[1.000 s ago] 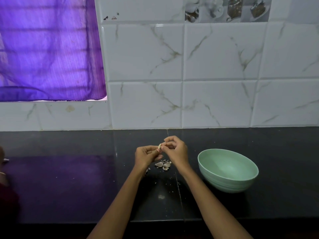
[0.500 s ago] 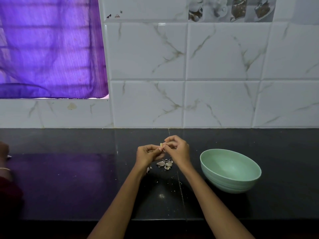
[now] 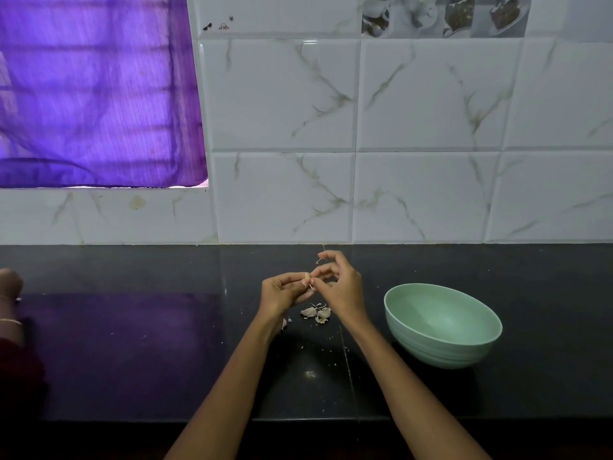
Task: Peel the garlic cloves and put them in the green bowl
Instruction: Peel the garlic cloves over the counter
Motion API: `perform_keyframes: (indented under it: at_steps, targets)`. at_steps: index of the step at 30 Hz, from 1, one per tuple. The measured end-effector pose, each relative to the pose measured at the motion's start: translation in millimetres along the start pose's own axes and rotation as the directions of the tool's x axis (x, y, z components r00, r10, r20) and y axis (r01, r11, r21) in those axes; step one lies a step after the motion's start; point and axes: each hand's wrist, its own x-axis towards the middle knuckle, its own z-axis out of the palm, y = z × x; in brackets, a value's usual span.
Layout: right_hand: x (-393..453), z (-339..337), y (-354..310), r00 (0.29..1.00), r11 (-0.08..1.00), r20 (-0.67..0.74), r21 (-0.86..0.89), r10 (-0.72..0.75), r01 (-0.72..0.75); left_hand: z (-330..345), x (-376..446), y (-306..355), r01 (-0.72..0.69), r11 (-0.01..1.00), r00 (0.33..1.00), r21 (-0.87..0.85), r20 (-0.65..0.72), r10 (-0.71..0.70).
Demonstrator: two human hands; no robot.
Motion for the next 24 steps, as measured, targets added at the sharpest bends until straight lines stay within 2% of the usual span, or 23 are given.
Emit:
perform_keyframes:
  at_steps: [5,12,18,24]
  targets:
    - [0,-1,2,0.999,0.997,0.052,0.077,-0.004,0.0,-3,0,2,0.014,0.999,1.0,-0.04,-0.003,-0.014]
    - [4,-2,3,0.989,0.96,0.127,0.261,0.073,-0.104,-4,-3,8,0.045,0.998,0.999,-0.055,0.012,-0.044]
    - [4,-3,4,0.977,0.95,0.202,0.285,0.072,-0.129,-2,-7,11,0.071,0.991,0.995,-0.111,0.073,-0.063]
    - [5,-2,5,0.961,0.96,0.268,0.244,0.072,-0.14,-3,-8,11,0.084,0.994,0.994,-0.065,0.082,-0.078]
